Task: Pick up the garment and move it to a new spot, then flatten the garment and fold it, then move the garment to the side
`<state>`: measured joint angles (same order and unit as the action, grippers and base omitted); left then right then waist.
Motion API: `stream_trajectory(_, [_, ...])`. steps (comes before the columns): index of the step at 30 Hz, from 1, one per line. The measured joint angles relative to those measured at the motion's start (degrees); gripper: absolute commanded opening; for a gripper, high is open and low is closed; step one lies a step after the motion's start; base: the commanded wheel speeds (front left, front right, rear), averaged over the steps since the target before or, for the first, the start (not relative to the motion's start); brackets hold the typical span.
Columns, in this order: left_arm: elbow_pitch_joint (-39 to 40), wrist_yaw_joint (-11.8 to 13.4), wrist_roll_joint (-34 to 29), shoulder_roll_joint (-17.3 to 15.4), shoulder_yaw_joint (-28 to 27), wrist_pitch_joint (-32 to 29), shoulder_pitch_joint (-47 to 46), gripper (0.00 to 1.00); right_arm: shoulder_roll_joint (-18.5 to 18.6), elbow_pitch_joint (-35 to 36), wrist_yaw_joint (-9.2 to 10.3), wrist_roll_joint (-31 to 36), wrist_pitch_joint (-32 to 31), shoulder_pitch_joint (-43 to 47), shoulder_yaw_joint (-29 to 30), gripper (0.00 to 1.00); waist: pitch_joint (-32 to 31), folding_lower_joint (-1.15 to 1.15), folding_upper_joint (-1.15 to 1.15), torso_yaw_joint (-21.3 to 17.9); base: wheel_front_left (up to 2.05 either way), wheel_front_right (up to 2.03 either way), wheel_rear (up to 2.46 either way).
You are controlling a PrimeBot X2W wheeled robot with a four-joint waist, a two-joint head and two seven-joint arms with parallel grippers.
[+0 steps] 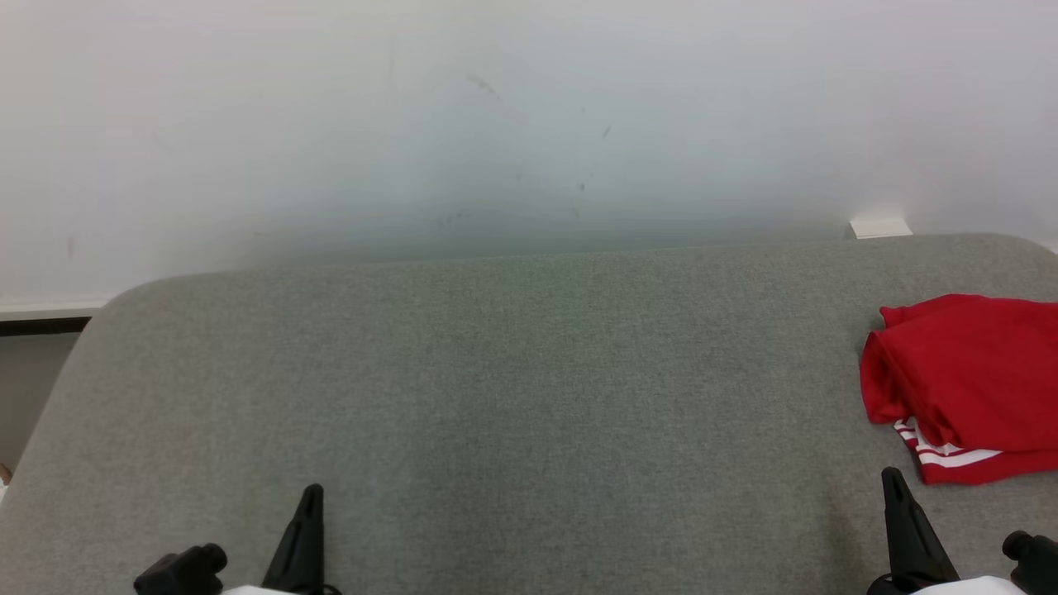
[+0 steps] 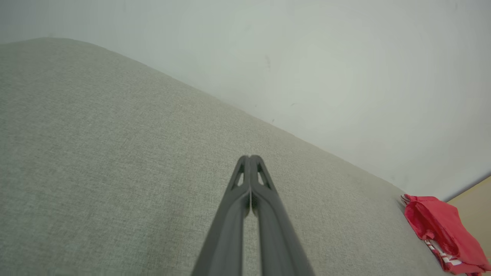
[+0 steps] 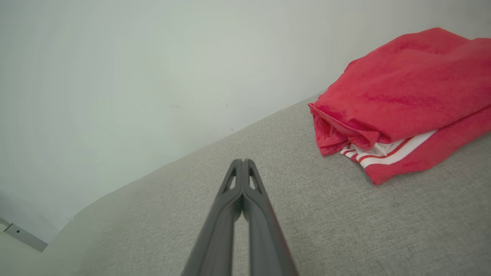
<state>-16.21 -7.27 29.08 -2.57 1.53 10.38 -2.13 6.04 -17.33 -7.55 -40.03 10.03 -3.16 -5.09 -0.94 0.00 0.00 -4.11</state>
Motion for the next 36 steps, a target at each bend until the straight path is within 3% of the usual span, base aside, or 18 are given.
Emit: stream_trajectory(36, [0.92,0.00,28.06,-0.02,-3.52,-7.49,-1.51,0.00,-1.26,1.41,0.00,-23.37,-7.37,-1.15,5.19,0.00,0.37,0.00,0.00,1.36,0.00,0.00,0.00])
